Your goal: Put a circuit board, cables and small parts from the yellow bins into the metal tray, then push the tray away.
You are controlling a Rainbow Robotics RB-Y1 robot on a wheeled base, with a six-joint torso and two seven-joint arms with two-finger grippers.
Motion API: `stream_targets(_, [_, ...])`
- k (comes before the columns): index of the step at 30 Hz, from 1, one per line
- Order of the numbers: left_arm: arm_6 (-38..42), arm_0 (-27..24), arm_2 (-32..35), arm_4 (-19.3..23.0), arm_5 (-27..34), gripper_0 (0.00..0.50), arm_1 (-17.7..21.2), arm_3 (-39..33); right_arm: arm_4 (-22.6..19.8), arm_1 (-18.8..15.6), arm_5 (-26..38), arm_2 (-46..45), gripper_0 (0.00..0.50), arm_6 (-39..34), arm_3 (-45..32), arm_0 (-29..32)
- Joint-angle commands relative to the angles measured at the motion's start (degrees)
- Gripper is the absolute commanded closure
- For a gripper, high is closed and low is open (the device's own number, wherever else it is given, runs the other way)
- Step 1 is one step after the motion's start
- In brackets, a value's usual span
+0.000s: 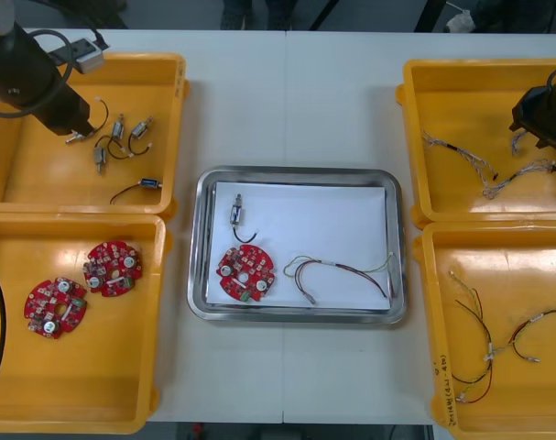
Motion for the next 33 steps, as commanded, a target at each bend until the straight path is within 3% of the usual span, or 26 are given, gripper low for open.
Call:
stream_targets(1, [-6.5, -3.3, 1.5, -0.9, -2.4, 0.000, 2.8, 1.2, -0.4, -1.2, -1.5, -1.2, 0.000, -4.6, -0.8, -2.0])
stream_targets(18, [-9.9, -3.2, 1.4, 0.0, -11.0, 0.000, 2.1, 8.0, -3.4, 1.1, -5.0, -1.2, 0.000, -6.2, -0.8, 1.8])
stream_targets(31, [-12.8, -2.7, 1.2, 3.9, -18.7, 0.000, 1.2, 14.1, -6.6, 1.9, -5.1, 1.5, 0.000, -7.0, -0.8, 4.1])
stream_targets(33, [-13.0, -2.7, 0.8, 4.1, -19.8, 0.000, 0.9, 14.8, -6.8, 1.8, -5.1, 1.7, 0.076, -7.0, -0.9, 4.4])
